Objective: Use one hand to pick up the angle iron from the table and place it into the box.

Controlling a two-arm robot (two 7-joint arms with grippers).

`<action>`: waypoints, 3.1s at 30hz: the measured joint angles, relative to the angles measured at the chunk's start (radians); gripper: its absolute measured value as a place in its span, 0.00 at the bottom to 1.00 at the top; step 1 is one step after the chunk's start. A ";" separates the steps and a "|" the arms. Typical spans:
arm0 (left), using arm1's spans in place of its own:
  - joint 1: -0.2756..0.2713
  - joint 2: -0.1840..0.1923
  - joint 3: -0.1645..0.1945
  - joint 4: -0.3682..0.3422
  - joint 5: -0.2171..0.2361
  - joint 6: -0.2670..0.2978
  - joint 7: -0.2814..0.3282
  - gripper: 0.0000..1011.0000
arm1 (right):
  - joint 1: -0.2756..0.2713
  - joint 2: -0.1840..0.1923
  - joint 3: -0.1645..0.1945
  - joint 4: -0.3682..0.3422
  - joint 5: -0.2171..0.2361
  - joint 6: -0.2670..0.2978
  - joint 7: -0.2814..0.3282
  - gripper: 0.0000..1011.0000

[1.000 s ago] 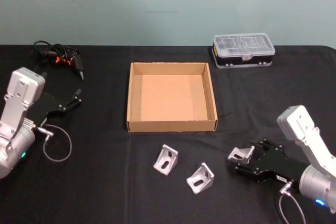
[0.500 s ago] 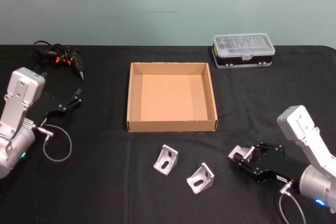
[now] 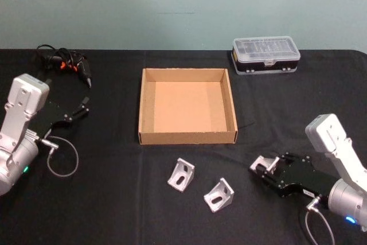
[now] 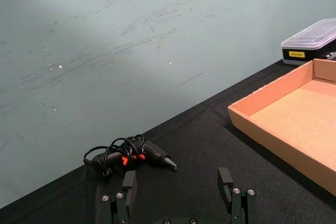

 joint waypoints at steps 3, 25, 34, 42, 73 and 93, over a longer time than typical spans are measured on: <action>0.000 0.000 0.000 0.000 0.000 0.000 0.000 1.00 | -0.007 -0.008 0.019 -0.006 -0.003 -0.012 0.004 0.45; 0.000 0.000 0.000 0.000 0.000 0.000 0.000 1.00 | 0.221 -0.060 0.020 0.035 0.024 0.081 0.114 0.45; 0.000 0.000 0.000 0.000 0.000 0.000 0.000 1.00 | 0.409 -0.143 -0.073 0.177 -0.004 0.129 0.145 0.45; 0.000 0.000 0.000 0.000 0.000 0.000 0.000 1.00 | 0.539 -0.210 -0.140 0.315 -0.024 0.144 0.177 0.45; 0.000 0.000 0.000 0.000 0.000 0.000 0.000 1.00 | 0.763 -0.439 -0.225 0.796 -0.114 0.040 0.177 0.45; 0.000 0.000 0.000 0.000 0.000 0.000 0.000 1.00 | 0.785 -0.477 -0.204 0.871 -0.146 0.054 0.180 0.45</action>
